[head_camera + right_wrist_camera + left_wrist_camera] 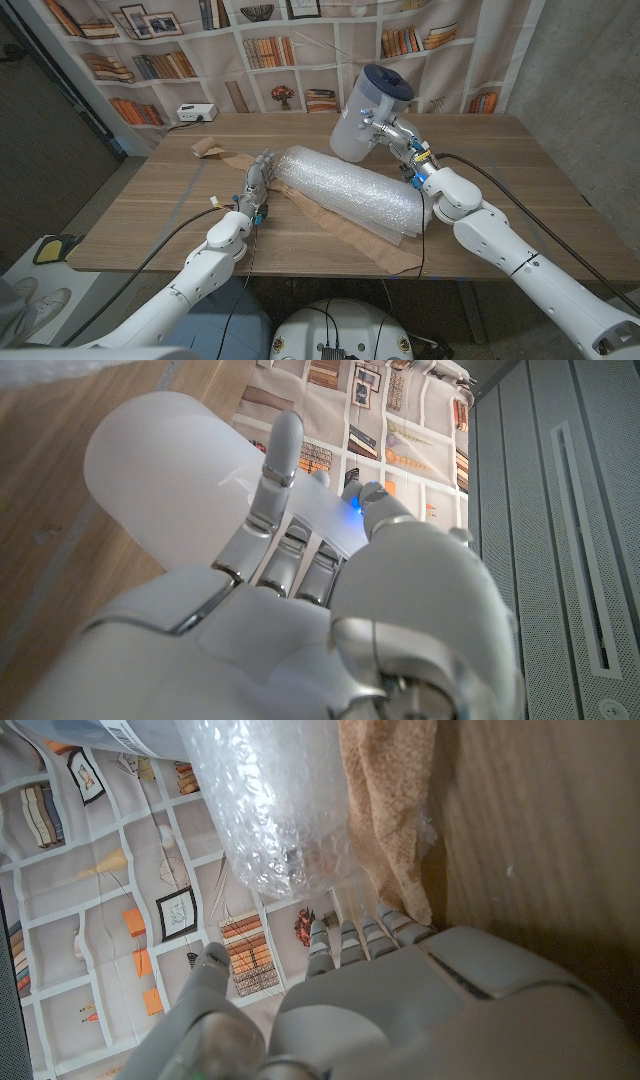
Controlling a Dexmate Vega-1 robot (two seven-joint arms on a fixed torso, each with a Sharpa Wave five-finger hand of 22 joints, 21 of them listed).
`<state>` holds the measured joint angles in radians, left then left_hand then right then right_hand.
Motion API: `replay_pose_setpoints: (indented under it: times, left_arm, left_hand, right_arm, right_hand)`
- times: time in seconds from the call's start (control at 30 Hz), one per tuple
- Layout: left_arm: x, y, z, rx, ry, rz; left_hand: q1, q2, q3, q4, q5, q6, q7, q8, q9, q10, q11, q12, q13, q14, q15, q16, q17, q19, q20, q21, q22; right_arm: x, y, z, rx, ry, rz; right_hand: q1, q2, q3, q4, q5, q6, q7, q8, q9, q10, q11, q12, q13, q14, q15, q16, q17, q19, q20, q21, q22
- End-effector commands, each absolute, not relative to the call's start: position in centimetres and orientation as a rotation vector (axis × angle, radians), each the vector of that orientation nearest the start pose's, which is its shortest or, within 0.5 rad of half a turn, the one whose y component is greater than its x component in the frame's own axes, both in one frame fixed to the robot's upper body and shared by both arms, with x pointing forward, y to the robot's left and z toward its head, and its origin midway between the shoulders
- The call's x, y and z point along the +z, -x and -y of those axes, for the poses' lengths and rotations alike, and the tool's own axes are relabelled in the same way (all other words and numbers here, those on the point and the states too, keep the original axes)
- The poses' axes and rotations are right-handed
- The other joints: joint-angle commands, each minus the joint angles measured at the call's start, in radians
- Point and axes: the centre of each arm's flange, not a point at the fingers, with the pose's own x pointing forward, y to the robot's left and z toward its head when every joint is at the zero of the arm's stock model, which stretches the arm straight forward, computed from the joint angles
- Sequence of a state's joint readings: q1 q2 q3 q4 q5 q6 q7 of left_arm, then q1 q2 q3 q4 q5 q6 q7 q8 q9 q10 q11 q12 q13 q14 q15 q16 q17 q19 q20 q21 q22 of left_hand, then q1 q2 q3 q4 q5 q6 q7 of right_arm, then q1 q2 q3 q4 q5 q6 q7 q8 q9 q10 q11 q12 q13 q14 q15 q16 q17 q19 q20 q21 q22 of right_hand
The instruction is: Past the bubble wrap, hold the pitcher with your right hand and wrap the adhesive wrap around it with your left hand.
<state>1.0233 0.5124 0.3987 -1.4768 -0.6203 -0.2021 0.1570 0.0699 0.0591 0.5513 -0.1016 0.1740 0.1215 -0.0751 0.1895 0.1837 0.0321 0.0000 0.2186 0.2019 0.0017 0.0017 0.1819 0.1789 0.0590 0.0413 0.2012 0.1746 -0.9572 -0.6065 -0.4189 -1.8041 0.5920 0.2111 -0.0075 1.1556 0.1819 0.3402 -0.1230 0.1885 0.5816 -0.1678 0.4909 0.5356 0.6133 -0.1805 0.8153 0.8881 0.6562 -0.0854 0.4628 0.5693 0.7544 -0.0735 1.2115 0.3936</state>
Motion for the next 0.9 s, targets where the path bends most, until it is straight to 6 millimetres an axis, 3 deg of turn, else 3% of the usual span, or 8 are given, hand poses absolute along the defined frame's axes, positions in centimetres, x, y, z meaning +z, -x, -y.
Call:
replay_pose_setpoints:
  times: [0.03, 0.4, 0.9]
  left_arm:
    - [-9.7, -62.7, -25.6, -0.152, 0.062, 0.462]
    - [-8.7, -62.4, -25.8, -0.141, 0.058, 0.499]
    - [-7.5, -59.9, -27.2, -0.069, 0.041, 0.564]
  left_hand:
    - [0.003, 0.008, -0.002, 0.000, 0.003, 0.006, 0.003, 0.003, 0.003, 0.005, 0.000, 0.004, 0.005, -0.006, 0.005, 0.005, 0.002, 0.006, 0.005, -0.002, 0.005]
    - [0.003, 0.008, -0.003, 0.000, 0.003, 0.007, 0.003, 0.003, 0.003, 0.006, -0.001, 0.004, 0.005, -0.005, 0.006, 0.005, 0.002, 0.007, 0.005, -0.002, 0.005]
    - [0.003, 0.008, -0.003, 0.000, 0.003, 0.008, 0.004, 0.003, 0.003, 0.009, 0.002, 0.005, 0.005, -0.004, 0.007, 0.005, 0.002, 0.008, 0.006, -0.001, 0.005]
  right_arm:
    - [4.0, -54.5, 19.6, 0.524, 0.050, 0.811]
    - [4.9, -54.4, 20.4, 0.538, 0.009, 0.802]
    - [5.7, -54.4, 20.8, 0.603, -0.106, 0.795]
  right_hand:
    - [-0.001, 0.000, 0.012, -0.002, -0.003, 0.002, -0.007, -0.001, 0.001, 0.001, -0.002, 0.002, -0.006, 0.200, -0.143, 0.199, 0.379, -0.212, -0.061, 0.012, -0.007]
    - [-0.006, -0.002, 0.021, 0.001, -0.004, 0.000, -0.008, -0.004, 0.002, 0.000, -0.002, 0.003, -0.005, 0.201, -0.144, 0.189, 0.400, -0.215, -0.068, 0.028, -0.027]
    - [-0.015, -0.005, 0.032, 0.004, -0.005, -0.001, -0.008, -0.008, 0.004, 0.002, -0.004, 0.005, -0.006, 0.202, -0.144, 0.172, 0.426, -0.224, -0.071, 0.050, -0.056]
